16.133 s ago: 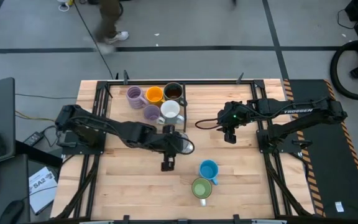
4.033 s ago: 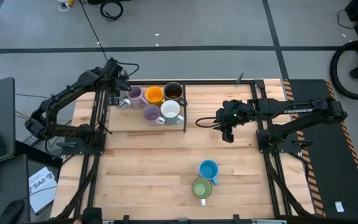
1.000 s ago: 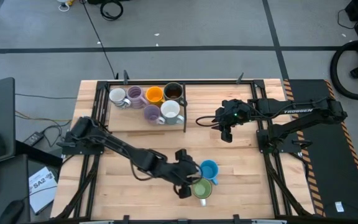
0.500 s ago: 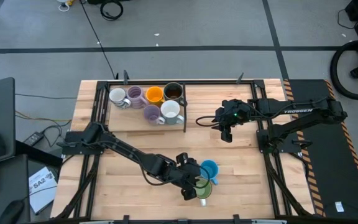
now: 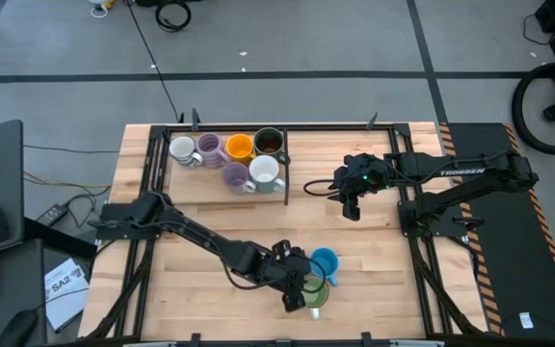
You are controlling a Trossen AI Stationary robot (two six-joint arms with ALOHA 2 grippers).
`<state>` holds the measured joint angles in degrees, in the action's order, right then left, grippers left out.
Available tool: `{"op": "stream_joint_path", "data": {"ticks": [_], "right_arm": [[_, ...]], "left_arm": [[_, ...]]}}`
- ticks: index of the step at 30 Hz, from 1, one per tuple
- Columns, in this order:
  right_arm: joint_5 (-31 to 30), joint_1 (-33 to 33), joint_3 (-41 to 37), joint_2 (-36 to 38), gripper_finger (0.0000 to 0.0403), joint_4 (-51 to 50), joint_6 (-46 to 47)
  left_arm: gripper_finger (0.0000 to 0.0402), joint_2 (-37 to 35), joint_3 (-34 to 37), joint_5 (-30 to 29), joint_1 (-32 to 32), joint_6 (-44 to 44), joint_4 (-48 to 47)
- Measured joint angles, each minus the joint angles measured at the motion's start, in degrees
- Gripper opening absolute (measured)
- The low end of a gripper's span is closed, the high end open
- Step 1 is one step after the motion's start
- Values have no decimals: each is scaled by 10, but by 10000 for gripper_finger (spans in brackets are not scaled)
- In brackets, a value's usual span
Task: Place coffee mugs
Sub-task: Put the green mug on the shelf
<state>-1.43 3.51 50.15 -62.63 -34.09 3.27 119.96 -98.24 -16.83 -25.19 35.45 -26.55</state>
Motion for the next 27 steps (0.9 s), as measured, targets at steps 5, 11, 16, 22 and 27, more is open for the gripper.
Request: {"op": "stream_joint_path", "data": {"ticks": [5, 11, 16, 22, 27], "right_arm": [[0, 0, 0, 0, 148, 0, 0], [0, 0, 0, 0, 148, 1, 0], [0, 0, 0, 0, 148, 2, 0], [0, 0, 0, 0, 148, 2, 0], [0, 0, 0, 0, 148, 2, 0]], "left_arm": [[137, 12, 0, 18, 2, 1, 0], [137, 20, 0, 50, 4, 16, -21], [137, 21, 0, 62, 4, 15, -30], [113, 21, 0, 71, 4, 15, -35], [75, 21, 0, 72, 4, 15, -42]]}}
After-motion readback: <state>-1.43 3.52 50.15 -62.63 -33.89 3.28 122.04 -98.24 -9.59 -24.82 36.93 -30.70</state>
